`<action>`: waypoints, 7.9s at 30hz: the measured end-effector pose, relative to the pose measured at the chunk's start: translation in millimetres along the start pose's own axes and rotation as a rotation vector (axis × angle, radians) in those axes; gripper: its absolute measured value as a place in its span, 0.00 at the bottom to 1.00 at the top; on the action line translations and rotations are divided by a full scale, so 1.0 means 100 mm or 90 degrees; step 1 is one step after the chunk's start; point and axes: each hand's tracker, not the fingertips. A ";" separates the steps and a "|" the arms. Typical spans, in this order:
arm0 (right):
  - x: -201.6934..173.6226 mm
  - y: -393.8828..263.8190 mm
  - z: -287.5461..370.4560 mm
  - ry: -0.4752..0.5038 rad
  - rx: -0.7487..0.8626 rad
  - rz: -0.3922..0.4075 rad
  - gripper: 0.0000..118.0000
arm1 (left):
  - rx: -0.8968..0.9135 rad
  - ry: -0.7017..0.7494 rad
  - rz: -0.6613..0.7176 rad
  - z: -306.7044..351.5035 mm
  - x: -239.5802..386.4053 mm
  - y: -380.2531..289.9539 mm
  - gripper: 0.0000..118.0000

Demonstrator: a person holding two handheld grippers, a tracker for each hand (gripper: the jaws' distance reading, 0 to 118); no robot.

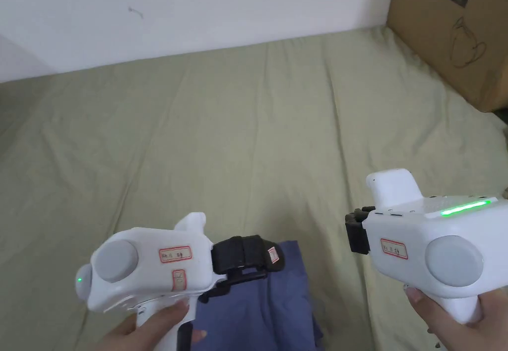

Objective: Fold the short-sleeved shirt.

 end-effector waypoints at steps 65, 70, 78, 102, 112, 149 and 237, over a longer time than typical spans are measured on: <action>0.35 -0.74 -1.02 0.301 -0.282 -0.285 0.01 | -0.003 -0.251 0.242 0.02 -1.67 -0.24 1.00; 0.35 -0.79 -1.05 0.307 -0.276 -0.310 0.01 | -0.092 -0.377 0.279 -0.42 -1.48 -0.27 1.00; 0.31 -0.75 -0.87 0.286 -0.253 -0.317 0.01 | -0.030 -0.187 0.180 -0.29 -1.40 -0.39 0.23; -3.58 0.18 -0.94 0.128 -0.093 -0.009 0.01 | -0.017 0.650 -0.133 2.65 -2.67 0.10 0.23; -3.63 0.10 -0.97 0.098 -0.098 -0.005 0.01 | 0.018 0.865 -0.273 2.66 -2.58 0.06 0.77; -0.59 0.73 2.06 -0.148 0.517 0.015 0.84 | 0.747 0.394 -0.343 1.63 2.09 -0.63 1.00; -0.91 0.66 1.68 -0.144 0.460 0.053 0.84 | 0.680 0.374 -0.229 1.84 1.79 -0.43 1.00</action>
